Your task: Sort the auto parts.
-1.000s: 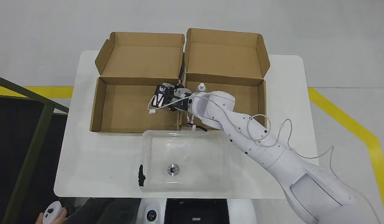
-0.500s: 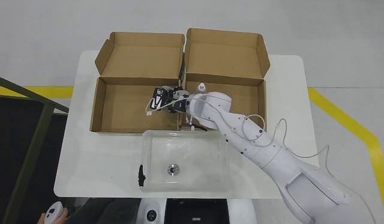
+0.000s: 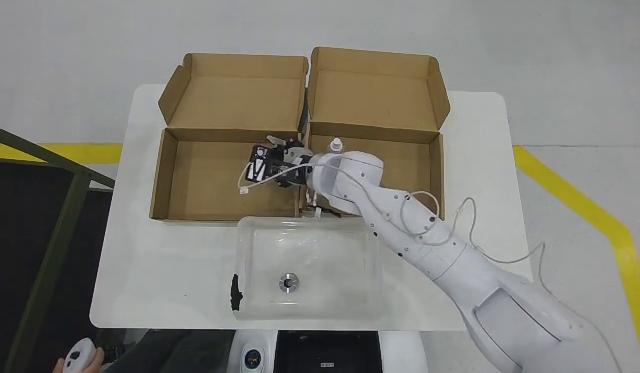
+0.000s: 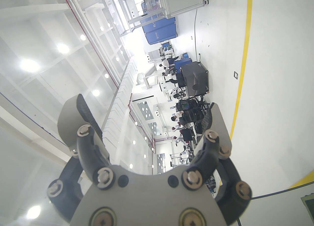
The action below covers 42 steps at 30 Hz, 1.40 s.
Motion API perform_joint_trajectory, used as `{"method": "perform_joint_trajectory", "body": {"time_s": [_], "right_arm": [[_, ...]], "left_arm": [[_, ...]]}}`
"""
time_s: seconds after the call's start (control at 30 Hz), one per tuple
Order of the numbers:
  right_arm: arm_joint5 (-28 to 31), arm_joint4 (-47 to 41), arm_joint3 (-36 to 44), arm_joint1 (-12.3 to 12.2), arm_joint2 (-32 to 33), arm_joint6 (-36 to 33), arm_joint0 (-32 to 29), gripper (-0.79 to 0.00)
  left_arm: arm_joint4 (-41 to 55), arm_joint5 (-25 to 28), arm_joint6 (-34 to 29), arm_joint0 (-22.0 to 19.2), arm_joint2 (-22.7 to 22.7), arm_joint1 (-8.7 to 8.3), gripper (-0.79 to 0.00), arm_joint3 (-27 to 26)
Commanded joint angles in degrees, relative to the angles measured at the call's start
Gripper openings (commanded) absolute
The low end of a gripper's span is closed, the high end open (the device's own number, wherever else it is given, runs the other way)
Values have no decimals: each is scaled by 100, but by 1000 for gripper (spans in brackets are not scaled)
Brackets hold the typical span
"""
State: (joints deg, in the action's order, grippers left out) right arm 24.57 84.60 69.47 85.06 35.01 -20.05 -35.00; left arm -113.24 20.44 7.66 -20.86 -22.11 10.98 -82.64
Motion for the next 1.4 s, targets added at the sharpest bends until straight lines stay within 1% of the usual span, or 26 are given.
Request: {"method": "perform_joint_trajectory", "body": {"time_s": [0.0, 0.13, 0.27, 0.37, 0.43, 0.63, 0.8, 0.93, 1.1, 1.37], "right_arm": [[30, 44, 167, -13, 69, -18, -8, -209], [184, 56, 564, -57, 228, -71, -112, -197], [445, -186, 947, -118, 416, -42, -378, -163], [673, -277, 1259, -182, 555, -92, -592, -160], [831, -276, 1516, -236, 651, -151, -757, -169], [1268, -190, 2287, -428, 990, -313, -1352, -157], [1565, -78, 2873, -573, 1218, -382, -1862, -163], [1798, 80, 3311, -680, 1338, -371, -2266, -148], [2202, 309, 3676, -810, 1483, -260, -2657, -114], [2535, 642, 4035, -981, 1672, -152, -3193, -123]], "left_arm": [[0, 0, 0, 0, 0, 0, 0, 0], [0, 0, 0, 0, 0, 0, 0, 0], [0, 0, 0, 0, 0, 0, 0, 0], [0, 0, 0, 0, 0, 0, 0, 0], [0, 0, 0, 0, 0, 0, 0, 0], [0, 0, 0, 0, 0, 0, 0, 0], [0, 0, 0, 0, 0, 0, 0, 0], [0, 0, 0, 0, 0, 0, 0, 0], [0, 0, 0, 0, 0, 0, 0, 0], [0, 0, 0, 0, 0, 0, 0, 0]]}}
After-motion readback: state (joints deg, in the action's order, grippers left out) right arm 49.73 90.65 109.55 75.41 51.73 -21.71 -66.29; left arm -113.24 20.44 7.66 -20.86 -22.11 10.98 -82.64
